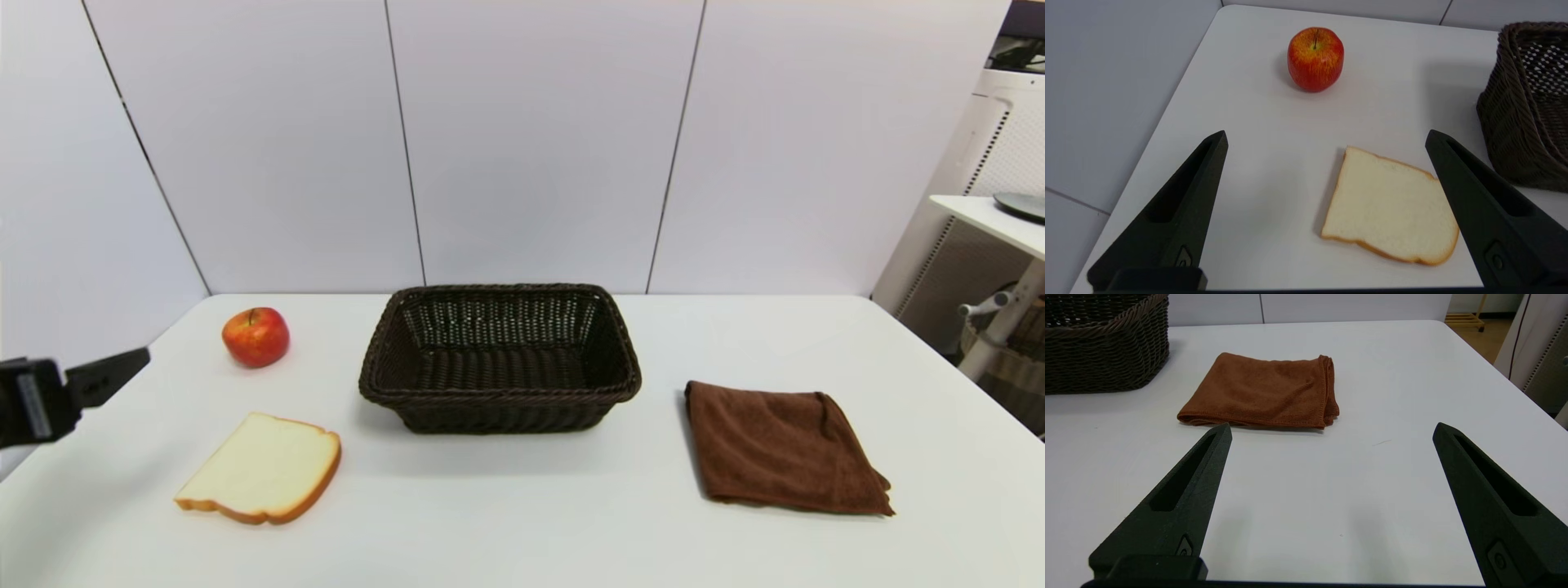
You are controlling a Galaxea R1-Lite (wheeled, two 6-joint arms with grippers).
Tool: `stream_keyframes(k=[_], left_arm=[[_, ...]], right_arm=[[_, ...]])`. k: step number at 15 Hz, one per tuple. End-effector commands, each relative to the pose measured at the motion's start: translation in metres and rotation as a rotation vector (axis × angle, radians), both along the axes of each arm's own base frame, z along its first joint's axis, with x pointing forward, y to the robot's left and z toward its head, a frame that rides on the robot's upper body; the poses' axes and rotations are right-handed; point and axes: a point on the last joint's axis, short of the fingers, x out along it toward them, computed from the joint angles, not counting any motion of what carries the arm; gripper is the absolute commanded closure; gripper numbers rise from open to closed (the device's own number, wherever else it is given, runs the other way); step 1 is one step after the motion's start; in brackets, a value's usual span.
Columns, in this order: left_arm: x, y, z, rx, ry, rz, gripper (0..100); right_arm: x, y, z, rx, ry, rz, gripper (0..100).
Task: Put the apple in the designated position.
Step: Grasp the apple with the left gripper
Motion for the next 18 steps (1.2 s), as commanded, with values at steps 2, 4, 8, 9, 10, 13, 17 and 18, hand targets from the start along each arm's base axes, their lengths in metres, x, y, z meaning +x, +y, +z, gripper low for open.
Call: stream_keyframes(k=[2,4,8,9,10,13,17,18], left_arm=[[0.193,0.019,-0.039,0.000,0.118,-0.015,0],[0.212,0.017,-0.066,-0.020,0.166,-0.022,0],[0.232,0.018,-0.098,-0.037,0.188,-0.018,0],[0.234,0.019,-0.102,-0.041,0.184,-0.014,0],[0.237,0.018,-0.105,-0.046,0.180,-0.013,0],[0.242,0.019,-0.112,-0.048,0.186,-0.010,0],[0.247,0.020,-0.116,-0.048,0.186,-0.011,0],[0.247,0.020,-0.117,-0.048,0.188,-0.011,100]], right_arm=[[0.000,0.000,0.000,0.000,0.001,0.001,0],[0.000,0.000,0.000,0.000,0.001,0.001,0],[0.000,0.000,0.000,0.000,0.003,0.000,0],[0.000,0.000,0.000,0.000,0.004,0.000,0],[0.000,0.000,0.000,0.000,0.001,0.000,0],[0.000,0.000,0.000,0.000,0.001,0.001,0],[0.000,0.000,0.000,0.000,0.001,0.001,0],[0.000,0.000,0.000,0.000,0.001,0.000,0]])
